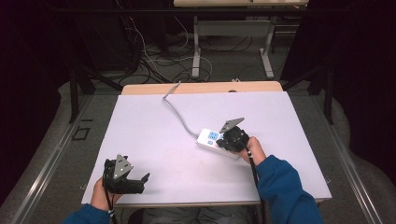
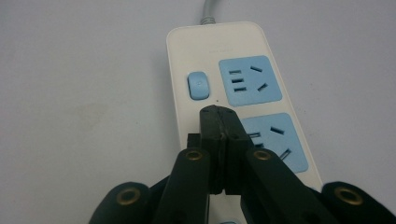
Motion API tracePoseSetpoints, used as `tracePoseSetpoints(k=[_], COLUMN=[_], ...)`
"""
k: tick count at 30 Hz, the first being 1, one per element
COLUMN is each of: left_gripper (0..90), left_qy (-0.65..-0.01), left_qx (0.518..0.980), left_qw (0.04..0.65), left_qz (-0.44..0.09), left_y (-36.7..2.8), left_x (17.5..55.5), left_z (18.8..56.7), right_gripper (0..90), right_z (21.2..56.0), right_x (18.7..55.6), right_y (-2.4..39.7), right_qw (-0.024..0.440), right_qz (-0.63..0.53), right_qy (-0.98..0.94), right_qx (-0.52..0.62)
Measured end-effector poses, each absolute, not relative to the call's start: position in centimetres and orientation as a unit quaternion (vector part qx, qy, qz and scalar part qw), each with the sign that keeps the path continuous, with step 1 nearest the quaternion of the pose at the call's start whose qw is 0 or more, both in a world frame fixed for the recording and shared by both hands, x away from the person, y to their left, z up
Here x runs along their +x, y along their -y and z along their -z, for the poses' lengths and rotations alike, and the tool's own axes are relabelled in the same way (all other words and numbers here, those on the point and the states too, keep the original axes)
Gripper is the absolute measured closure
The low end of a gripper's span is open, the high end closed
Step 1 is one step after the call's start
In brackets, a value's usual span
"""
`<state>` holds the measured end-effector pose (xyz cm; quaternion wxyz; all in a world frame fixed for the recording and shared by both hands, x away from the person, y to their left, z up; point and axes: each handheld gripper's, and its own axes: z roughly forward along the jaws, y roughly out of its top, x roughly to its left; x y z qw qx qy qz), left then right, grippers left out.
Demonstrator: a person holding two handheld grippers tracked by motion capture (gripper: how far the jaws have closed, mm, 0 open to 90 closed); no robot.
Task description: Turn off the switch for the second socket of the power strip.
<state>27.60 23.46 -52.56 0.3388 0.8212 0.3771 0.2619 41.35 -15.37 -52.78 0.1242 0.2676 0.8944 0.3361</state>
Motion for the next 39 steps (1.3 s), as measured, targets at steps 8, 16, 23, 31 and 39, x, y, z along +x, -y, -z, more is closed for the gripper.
tracePoseSetpoints(k=[8,16,23,31,39], left_gripper=[1.6,1.6,1.6,1.6,1.6], left_qy=[-0.377,-0.377,-0.377,-0.376,-0.376], left_qx=[0.821,0.821,0.821,0.821,0.821], left_qw=[0.339,0.339,0.339,0.34,0.341], left_qz=[-0.262,-0.261,-0.261,-0.263,-0.263], left_y=[-23.45,-23.46,-23.48,-23.47,-23.47], left_x=[27.59,27.59,27.6,27.61,27.6], left_z=[52.56,52.55,52.55,52.57,52.56], right_gripper=[90.0,90.0,90.0,90.0,90.0], right_z=[52.84,52.81,52.51,52.48,52.51], right_x=[41.37,41.26,41.07,41.04,41.03], right_y=[15.39,15.28,15.24,15.3,15.3], right_qw=[0.125,0.132,0.134,0.132,0.137], right_qz=[-0.34,-0.337,-0.34,-0.339,-0.339], right_qy=[-0.893,-0.892,-0.888,-0.889,-0.888], right_qx=[0.268,0.27,0.278,0.278,0.277])
